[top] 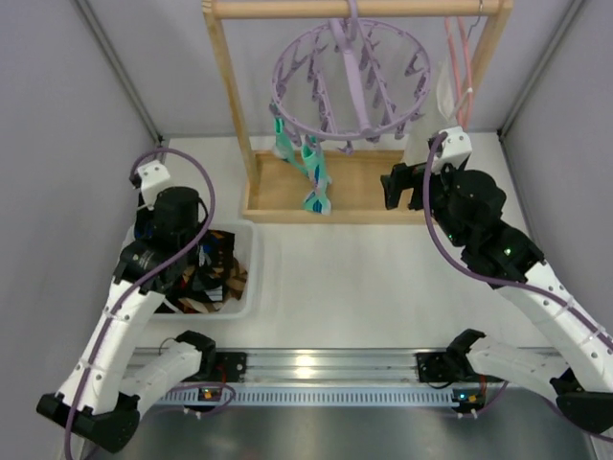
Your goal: Remove the socks clipped to the hanger
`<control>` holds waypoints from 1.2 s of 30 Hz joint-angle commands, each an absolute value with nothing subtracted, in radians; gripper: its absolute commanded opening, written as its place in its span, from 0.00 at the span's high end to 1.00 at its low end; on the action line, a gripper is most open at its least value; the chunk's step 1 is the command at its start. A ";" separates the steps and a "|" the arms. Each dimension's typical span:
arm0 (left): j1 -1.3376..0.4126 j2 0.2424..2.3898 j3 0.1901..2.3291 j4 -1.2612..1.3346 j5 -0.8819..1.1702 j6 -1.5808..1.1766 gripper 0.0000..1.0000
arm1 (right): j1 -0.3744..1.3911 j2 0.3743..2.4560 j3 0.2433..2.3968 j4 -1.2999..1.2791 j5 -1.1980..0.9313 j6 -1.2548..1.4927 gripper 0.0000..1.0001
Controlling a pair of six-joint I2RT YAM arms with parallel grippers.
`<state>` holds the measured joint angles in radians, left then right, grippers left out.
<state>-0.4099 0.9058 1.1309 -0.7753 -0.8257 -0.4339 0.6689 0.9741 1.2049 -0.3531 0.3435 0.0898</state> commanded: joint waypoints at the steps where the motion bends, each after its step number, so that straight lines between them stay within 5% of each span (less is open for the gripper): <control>1: -0.327 0.877 1.163 -0.853 -0.767 -0.446 1.00 | 0.657 0.917 1.175 -0.348 0.302 0.109 0.01; 18: -0.172 0.899 0.677 -0.666 -0.341 -0.826 1.00 | 0.655 0.798 1.042 -0.295 0.212 0.127 0.01; 26: -0.149 0.878 0.479 -0.572 -0.374 -0.972 1.00 | 0.657 0.792 0.989 -0.285 0.181 0.147 0.00; 31: -0.149 0.747 0.498 -0.577 -0.370 -0.947 0.87 | 0.657 0.779 0.950 -0.258 0.140 0.166 0.01; 33: -0.149 0.703 0.518 -0.583 -0.348 -0.913 0.76 | 0.655 0.778 0.942 -0.244 0.137 0.175 0.00; 36: -0.149 0.648 0.564 -0.615 -0.345 -0.894 0.45 | 0.657 0.788 0.930 -0.227 0.124 0.182 0.01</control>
